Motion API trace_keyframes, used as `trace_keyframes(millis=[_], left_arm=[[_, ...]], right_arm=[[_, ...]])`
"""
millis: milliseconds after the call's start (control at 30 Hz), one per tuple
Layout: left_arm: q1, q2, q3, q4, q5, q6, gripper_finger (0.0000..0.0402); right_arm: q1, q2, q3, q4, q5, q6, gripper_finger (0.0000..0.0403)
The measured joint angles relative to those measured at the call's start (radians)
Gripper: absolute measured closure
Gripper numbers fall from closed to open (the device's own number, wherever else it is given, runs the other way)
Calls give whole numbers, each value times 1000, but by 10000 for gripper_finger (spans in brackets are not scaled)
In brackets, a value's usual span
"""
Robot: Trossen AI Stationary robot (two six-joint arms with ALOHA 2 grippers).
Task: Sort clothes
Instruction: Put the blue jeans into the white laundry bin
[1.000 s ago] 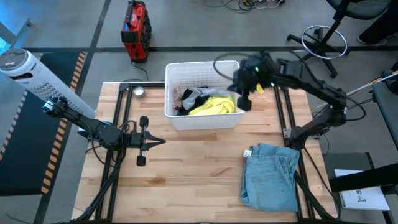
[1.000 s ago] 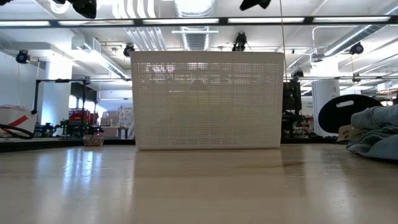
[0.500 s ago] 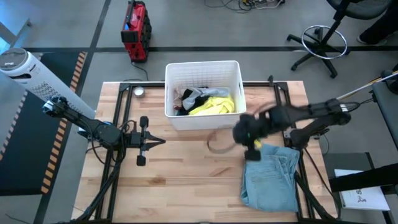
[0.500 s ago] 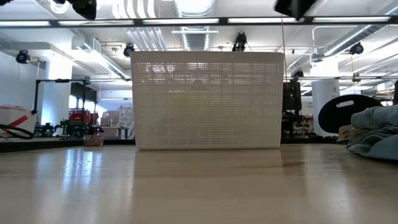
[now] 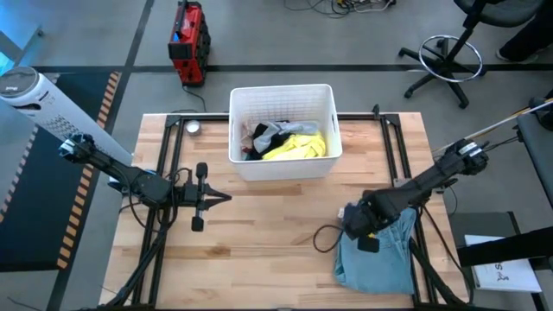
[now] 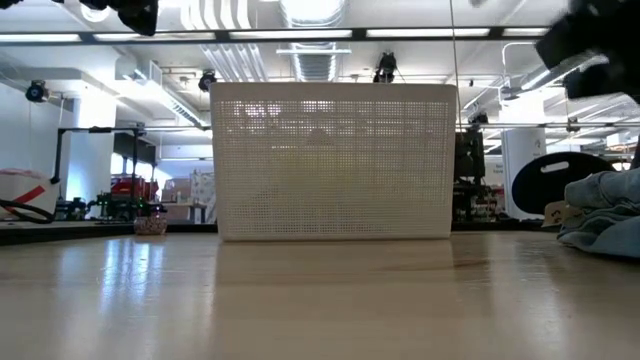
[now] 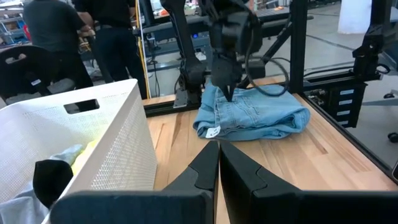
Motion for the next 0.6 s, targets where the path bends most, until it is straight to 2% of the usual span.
trace_keyframes(millis=[100, 233, 367, 500, 600], left_arm=[[0, 8, 0, 0, 0, -1, 402], [0, 20, 0, 0, 0, -2, 402], [0, 36, 0, 1, 1, -2, 402], [0, 65, 0, 1, 15, 3, 402], [0, 97, 0, 1, 77, 14, 402]], right_arm=[[17, 0, -81, 77, -57, 41, 403], [15, 0, -189, 328, -151, 46, 403], [-11, 19, -263, 558, -195, 21, 403], [-61, 59, -275, 625, -209, -47, 403], [-111, 89, -269, 694, -204, -107, 403]])
